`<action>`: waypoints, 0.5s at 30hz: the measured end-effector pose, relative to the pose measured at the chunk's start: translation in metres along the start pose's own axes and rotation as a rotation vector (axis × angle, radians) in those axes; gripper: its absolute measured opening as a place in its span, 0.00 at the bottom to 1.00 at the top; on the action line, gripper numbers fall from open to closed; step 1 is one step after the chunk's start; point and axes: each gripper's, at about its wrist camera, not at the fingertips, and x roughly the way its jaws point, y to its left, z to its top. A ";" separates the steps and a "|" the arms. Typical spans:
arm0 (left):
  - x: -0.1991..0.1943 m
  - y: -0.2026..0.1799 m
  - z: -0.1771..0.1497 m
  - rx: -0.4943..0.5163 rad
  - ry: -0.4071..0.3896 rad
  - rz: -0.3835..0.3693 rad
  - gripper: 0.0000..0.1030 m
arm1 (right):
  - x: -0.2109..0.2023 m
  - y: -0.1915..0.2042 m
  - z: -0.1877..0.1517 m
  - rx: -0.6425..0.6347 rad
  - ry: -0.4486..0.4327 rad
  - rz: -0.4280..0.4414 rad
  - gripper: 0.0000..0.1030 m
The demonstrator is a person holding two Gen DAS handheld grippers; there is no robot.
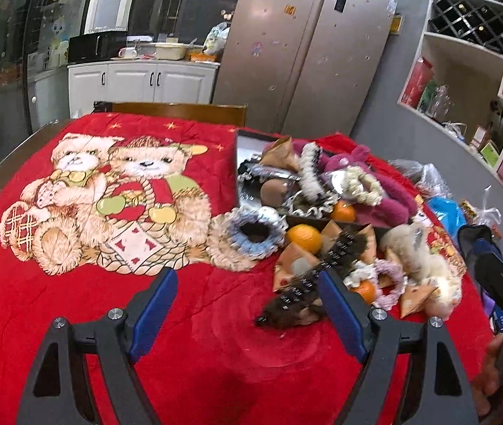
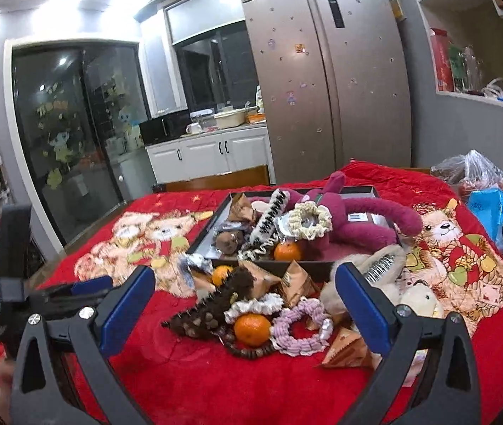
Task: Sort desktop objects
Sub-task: 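Withdraw the left gripper from the box toward the black beaded comb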
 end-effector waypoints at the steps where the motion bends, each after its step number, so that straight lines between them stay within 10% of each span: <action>1: 0.002 0.000 -0.001 0.002 0.006 -0.001 0.81 | 0.001 0.000 -0.003 -0.015 0.001 -0.003 1.00; 15: 0.016 -0.038 -0.019 0.220 0.036 0.027 0.81 | 0.014 -0.017 -0.016 0.001 0.052 0.013 1.00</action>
